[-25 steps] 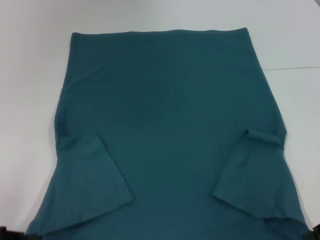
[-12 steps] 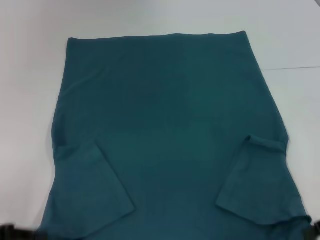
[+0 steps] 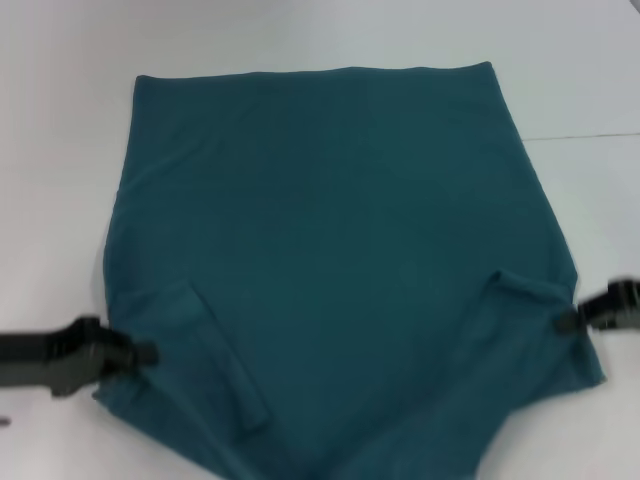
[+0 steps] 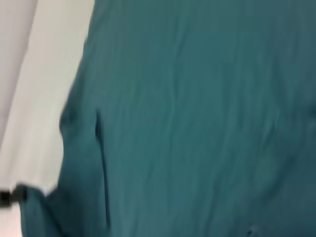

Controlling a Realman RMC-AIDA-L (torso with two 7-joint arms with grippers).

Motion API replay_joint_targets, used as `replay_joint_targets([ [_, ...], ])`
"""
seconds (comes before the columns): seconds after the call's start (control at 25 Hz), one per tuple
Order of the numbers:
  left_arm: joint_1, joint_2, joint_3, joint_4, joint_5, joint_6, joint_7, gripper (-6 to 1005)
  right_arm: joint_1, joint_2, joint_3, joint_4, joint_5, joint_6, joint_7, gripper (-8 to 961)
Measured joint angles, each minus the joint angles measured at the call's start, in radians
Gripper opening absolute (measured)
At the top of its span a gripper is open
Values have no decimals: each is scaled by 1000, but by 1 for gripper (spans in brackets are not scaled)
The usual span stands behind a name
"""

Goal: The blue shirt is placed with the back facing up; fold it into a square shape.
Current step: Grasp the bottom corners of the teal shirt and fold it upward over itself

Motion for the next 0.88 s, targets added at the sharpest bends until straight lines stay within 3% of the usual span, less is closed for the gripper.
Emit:
replay_joint_targets([
  [0.32,-100,32,9,-21,2,-137,-74,17,40,-6,-8,0,53,166,57,72],
  [0.6,-177,56,124,-23,6,-297,-161,17,91,-6,-14,-4,55,283,96,73],
  [0.68,-189,55,137,-24,5,-328,-166,17,100,-6,-14,-4,56,317,104,74],
  [0.88,-225,29,198,-29,-3,-480,-171,17,115,1,-17,5,58,433,108,75],
])
